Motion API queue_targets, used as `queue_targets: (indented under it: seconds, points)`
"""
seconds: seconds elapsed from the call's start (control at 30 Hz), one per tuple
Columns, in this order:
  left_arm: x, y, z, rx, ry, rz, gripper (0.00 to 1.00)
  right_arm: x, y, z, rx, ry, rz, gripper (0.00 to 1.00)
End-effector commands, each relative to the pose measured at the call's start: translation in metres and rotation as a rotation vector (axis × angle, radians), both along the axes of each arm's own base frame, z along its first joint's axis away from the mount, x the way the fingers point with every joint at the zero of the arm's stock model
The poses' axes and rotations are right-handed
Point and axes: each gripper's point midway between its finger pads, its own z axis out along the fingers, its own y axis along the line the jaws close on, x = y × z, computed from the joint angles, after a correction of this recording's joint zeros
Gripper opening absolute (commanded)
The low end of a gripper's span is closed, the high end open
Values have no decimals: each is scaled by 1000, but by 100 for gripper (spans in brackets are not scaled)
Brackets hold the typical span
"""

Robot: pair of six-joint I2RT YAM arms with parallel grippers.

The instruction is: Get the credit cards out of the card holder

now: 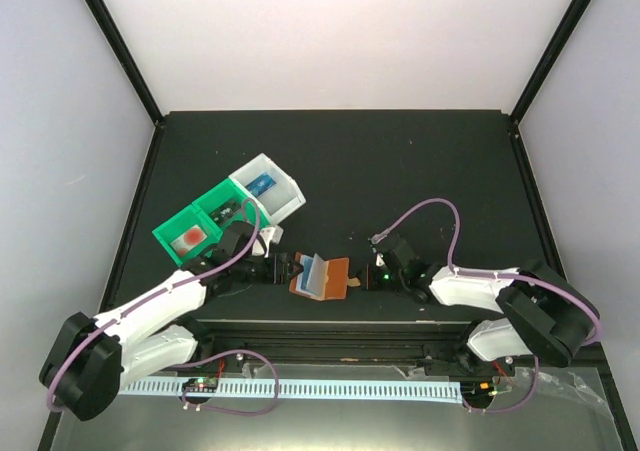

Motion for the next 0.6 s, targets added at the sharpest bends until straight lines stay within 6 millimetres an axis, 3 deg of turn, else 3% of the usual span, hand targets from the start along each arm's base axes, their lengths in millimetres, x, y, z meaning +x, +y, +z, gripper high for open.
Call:
queue_targets:
  seconds: [0.0, 0.17, 0.3, 0.37, 0.57]
  points:
    - [3, -14, 12, -61, -22, -44, 56, -3, -10, -14, -52, -14, 3, 1]
    - [6, -15, -1, -25, -3, -54, 56, 1, -13, -10, -70, -33, -10, 1]
    - [9, -6, -10, 44, 15, -19, 46, 4, -29, -14, -123, -46, -81, 1]
    - [10, -2, -11, 55, 11, 1, 43, 1, -25, -12, -67, -50, -78, 1]
    - [7, -27, 14, -109, -12, -71, 48, -1, -17, -14, -43, -27, -47, 1]
